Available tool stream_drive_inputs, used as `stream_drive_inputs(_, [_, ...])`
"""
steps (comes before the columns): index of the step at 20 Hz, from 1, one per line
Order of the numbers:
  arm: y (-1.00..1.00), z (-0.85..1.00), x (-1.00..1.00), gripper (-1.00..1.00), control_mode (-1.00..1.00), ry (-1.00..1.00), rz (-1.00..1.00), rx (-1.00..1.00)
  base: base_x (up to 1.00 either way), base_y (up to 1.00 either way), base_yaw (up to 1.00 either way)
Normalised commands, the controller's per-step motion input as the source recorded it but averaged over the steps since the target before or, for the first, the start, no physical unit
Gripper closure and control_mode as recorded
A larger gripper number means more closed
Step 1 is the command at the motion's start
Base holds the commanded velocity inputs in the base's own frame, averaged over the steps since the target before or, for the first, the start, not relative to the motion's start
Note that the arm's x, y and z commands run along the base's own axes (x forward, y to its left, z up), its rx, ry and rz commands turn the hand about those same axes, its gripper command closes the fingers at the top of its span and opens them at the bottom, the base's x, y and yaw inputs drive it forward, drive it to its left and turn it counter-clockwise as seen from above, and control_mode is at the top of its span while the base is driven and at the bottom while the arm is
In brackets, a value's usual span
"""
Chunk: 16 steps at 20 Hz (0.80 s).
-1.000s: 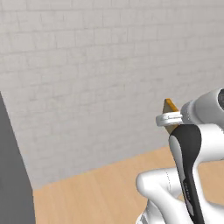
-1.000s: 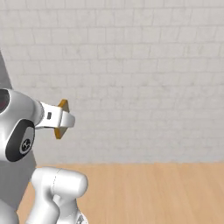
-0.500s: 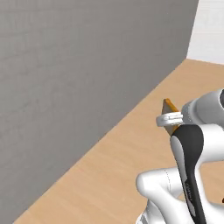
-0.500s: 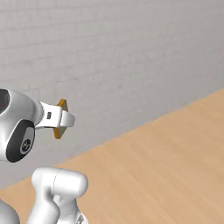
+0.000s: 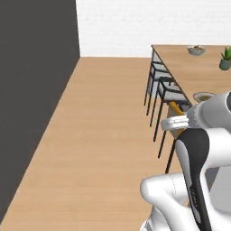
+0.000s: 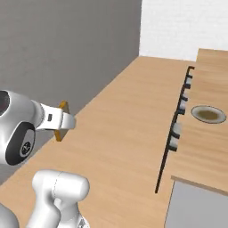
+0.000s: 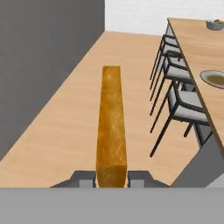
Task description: Start the toaster. Once the lever pops up, take the bread to the plate on the dining counter.
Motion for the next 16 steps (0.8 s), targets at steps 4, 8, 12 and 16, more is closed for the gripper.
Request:
stream_drive_inputs(4, [0.0,0.0,0.0,1.0,1.0,0.0,0.0,0.0,0.54,0.18,-0.67])
stream_drive_inputs(8, [0.0,0.0,0.0,1.0,1.0,0.0,0.0,0.0,0.96,0.54,-0.44])
stream_drive_inputs(12, [0.0,0.0,0.0,1.0,1.0,0.0,0.0,0.0,1.0,0.64,-0.32])
stream_drive_inputs(16, [0.0,0.0,0.0,1.0,1.0,0.0,0.0,0.0,0.79,0.5,-0.34])
